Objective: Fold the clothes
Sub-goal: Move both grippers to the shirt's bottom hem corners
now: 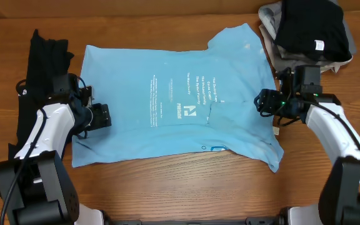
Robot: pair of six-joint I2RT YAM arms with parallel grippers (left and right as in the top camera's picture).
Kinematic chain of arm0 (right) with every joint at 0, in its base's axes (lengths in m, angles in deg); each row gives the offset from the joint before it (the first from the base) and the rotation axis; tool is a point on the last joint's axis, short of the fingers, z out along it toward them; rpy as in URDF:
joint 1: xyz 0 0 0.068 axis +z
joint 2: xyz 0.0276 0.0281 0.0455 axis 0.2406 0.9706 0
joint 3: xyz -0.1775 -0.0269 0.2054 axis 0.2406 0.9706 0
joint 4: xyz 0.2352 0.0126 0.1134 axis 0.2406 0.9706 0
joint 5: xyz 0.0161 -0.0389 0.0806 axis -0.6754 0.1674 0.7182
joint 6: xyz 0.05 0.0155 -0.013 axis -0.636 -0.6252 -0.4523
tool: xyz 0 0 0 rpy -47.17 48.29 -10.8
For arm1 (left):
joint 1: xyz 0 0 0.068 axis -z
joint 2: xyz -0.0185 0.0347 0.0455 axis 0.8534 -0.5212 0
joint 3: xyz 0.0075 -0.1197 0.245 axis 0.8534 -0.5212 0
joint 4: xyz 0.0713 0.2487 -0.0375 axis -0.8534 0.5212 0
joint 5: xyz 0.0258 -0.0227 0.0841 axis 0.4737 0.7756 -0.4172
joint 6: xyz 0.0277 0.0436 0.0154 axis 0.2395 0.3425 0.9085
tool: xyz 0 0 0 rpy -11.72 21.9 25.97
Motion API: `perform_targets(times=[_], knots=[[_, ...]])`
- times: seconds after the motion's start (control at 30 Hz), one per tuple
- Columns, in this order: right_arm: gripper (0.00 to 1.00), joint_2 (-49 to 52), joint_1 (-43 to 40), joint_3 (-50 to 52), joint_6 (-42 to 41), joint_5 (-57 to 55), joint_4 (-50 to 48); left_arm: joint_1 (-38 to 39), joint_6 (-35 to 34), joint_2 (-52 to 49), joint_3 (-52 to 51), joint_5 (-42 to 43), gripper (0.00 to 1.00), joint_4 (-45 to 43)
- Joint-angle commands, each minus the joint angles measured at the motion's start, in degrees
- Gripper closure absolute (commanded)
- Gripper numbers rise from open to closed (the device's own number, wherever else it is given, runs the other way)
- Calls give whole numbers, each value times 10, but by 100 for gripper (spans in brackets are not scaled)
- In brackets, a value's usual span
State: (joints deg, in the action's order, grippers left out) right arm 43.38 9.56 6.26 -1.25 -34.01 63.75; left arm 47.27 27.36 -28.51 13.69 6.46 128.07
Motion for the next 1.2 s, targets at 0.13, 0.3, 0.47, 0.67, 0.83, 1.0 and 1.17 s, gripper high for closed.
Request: perform_targets(times=[0.13,0.3,0.47,0.67,0.83,1.0,1.17], knots=[[31,67,3,-8,4,-4,-49,-2,-1,-2,-2,13,24,-3],[34,86,3,-8,3,-20,-76,-2,-1,-2,-2,13,24,-3],[33,86,3,-8,4,-55,-88,-2,-1,-2,-2,13,24,-3],[37,86,3,-8,4,-60,-88,-2,-1,-2,-2,13,24,-4],[50,86,3,-7,4,-51,-87,-2,-1,-2,-2,13,24,-7],[57,86,3,-7,4,-51,-83,-2,-1,-2,-2,13,24,-10],[68,86,3,-7,4,-51,-79,-2,-1,-2,-2,13,24,-13]])
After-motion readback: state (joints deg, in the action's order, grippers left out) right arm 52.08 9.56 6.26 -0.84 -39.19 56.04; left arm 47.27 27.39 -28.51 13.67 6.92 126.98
